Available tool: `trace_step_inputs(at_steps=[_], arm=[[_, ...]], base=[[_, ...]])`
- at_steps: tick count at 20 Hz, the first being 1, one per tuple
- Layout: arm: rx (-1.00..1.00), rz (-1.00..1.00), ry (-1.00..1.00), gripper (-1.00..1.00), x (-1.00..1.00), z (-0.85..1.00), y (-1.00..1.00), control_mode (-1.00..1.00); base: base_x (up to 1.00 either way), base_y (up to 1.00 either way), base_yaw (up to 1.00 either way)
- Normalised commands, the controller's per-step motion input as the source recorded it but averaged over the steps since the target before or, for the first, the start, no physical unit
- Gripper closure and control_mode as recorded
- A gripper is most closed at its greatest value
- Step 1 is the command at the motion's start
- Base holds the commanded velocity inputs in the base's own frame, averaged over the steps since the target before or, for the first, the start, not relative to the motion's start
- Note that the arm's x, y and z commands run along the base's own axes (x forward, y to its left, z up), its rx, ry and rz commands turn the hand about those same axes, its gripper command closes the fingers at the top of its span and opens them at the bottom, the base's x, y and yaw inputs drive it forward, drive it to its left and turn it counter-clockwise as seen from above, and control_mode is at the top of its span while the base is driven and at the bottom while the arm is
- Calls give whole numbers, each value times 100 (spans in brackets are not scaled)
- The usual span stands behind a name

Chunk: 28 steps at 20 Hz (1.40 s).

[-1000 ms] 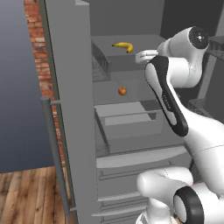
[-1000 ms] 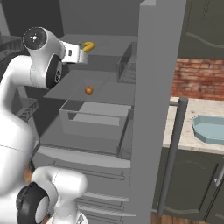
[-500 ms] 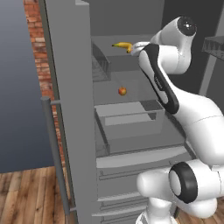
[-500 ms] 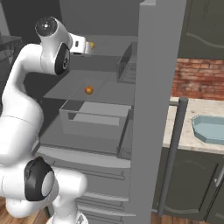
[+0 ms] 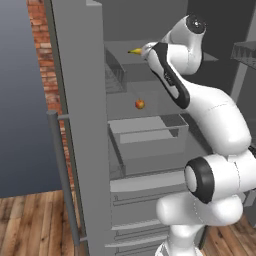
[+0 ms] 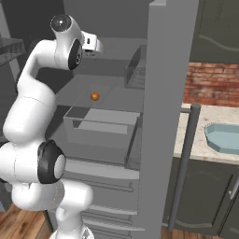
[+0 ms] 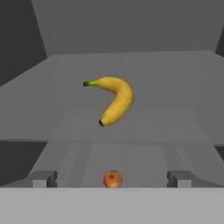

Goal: Pick the banana and apple from the fridge and place them inside the tupperware on the counter.

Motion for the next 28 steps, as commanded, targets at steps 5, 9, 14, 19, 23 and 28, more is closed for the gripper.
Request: trace_step_inputs(at_steps=[5,9,14,19,23,28], arm=[[-1,-1,5,-100,67,-8,1,-100],[-2,-5,11,-100,64,-12,0,-100],[-2,-4,8,-100,69,-8,2,-100],[-2,-4,3,-100,67,-12,2,-100],[-3,-3,0,100,53,-30,0,-100],[0,0,0,100,-3,-4,0,-100]], base=[[0,0,0],[0,0,0],[0,0,0],[0,0,0],[0,0,0],[0,0,0]])
